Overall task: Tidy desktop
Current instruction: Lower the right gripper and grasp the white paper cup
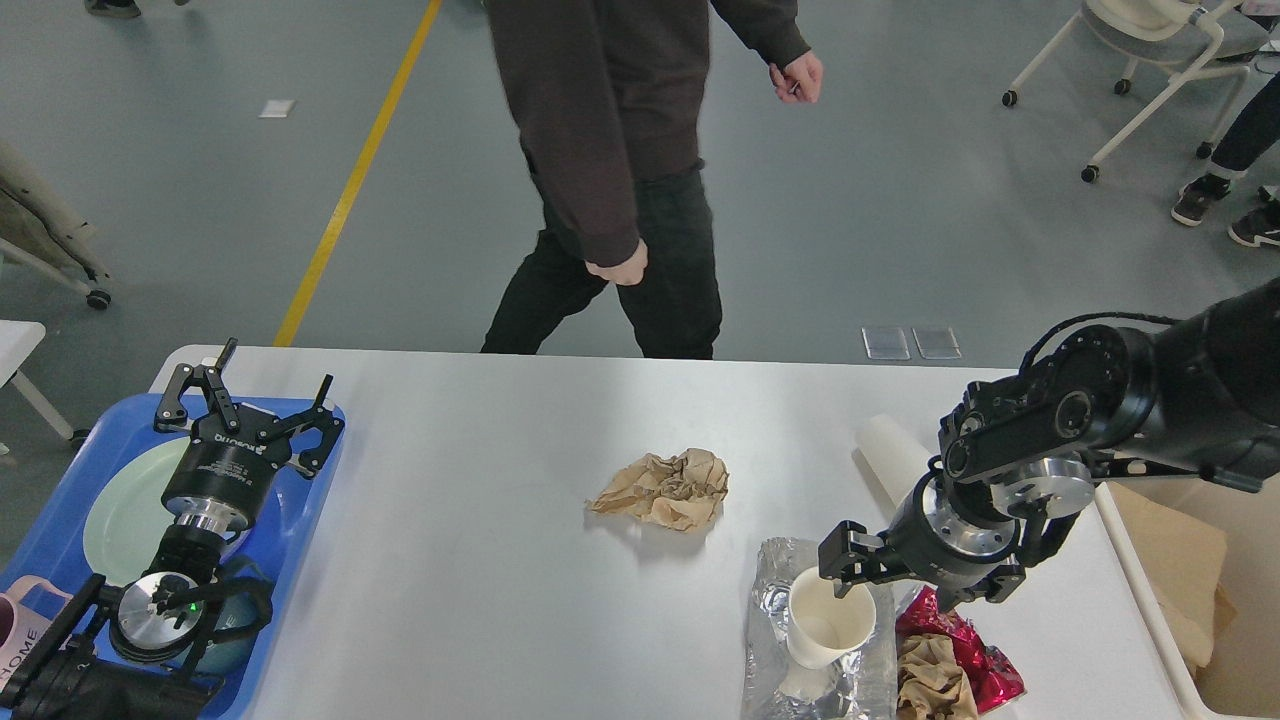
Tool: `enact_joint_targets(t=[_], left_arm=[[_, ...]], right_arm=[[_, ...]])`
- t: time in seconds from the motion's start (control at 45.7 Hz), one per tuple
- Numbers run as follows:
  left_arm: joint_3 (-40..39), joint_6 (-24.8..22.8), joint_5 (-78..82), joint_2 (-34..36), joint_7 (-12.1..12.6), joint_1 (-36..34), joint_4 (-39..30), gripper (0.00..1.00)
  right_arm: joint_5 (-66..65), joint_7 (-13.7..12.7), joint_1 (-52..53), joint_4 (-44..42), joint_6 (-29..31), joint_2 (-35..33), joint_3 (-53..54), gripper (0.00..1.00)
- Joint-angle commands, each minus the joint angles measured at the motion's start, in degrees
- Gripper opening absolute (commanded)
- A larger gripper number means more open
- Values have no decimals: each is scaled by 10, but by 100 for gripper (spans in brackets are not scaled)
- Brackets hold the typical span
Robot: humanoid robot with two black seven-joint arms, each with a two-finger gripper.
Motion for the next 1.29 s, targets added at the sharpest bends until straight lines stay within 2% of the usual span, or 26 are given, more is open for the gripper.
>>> enact_joint_targets(t=[0.0,0.066,0.153,0.285,0.35,0.416,0.438,1.16,1.27], left_arm=[[0,0,0,0,0,0,0,97],[0,0,0,0,0,0,0,97],[0,0,0,0,0,0,0,97],[0,0,0,0,0,0,0,97],[0,0,0,0,0,0,0,97],[0,0,0,0,0,0,0,97],[0,0,0,0,0,0,0,97],[0,0,0,0,0,0,0,97],[0,0,0,0,1,0,0,97]], right_arm=[[1,0,-47,-27,-24,19,2,96],[0,0,-76,-45,-26,25,15,95],[0,-1,-116,-80,-29,39,35,87],[4,-1,-155,-127,-37,51,36,67],[5,-1,-159,-128,-39,49,37,46],[6,-1,-158,-126,-31,47,37,10],[9,0,-157,-126,-30,47,37,1],[17,1,-151,-126,-28,38,36,0],[30,1,-125,-119,3,25,35,0]])
